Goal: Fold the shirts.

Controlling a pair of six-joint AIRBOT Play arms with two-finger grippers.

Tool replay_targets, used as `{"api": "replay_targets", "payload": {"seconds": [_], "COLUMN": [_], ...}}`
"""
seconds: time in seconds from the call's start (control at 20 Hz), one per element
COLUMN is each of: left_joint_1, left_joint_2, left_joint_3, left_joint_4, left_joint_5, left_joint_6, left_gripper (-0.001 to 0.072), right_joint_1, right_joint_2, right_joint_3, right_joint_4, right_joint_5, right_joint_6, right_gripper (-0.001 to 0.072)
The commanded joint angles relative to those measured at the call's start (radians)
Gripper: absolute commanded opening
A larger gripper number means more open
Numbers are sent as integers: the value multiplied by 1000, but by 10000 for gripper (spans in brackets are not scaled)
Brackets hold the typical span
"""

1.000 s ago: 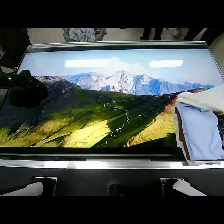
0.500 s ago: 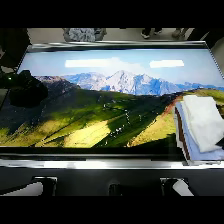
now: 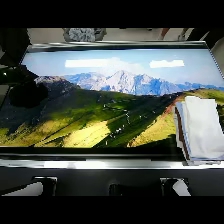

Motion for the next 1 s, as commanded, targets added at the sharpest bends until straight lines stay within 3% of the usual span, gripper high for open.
{"api": "replay_targets", "payload": {"seconds": [0.0, 0.1, 0.15, 0.25, 0.3, 0.35, 0.4, 0.45, 0.55, 0.65, 0.95], "left_joint_1": [-10, -72, -127, -245, -300, -341, -369, -391, -407, -407, -407], "left_joint_2": [11, 11, 10, -11, -30, -48, -58, -57, -9, 72, 91], "left_joint_3": [143, 217, 224, 206, 179, 137, 79, -6, -198, -329, -320], "left_joint_4": [11, 182, 352, 659, 740, 758, 755, 754, 700, 652, 652], "left_joint_5": [30, 90, 93, 3, -66, -133, -197, -248, -218, -93, -44], "left_joint_6": [-6, -79, -142, -234, -237, -237, -241, -261, -298, -317, -335], "left_gripper": [27, 26, 26, 28, 34, 139, 399, 604, 608, 607, 608], "right_joint_1": [84, 248, 359, 584, 675, 744, 785, 815, 837, 842, 842], "right_joint_2": [3, 2, -4, -59, -107, -172, -237, -303, -387, -404, -402], "right_joint_3": [283, 348, 348, 348, 348, 348, 348, 347, 347, 348, 348], "right_joint_4": [67, 190, 212, 181, 152, 140, 157, 182, 192, 190, 182], "right_joint_5": [-335, -441, -441, -316, -230, -121, -19, 79, 198, 193, 169], "right_joint_6": [-125, -148, -149, -136, -80, 7, 24, 2, -55, -58, -43], "right_gripper": [647, 615, 615, 615, 613, 612, 612, 600, 592, 603, 618]}}
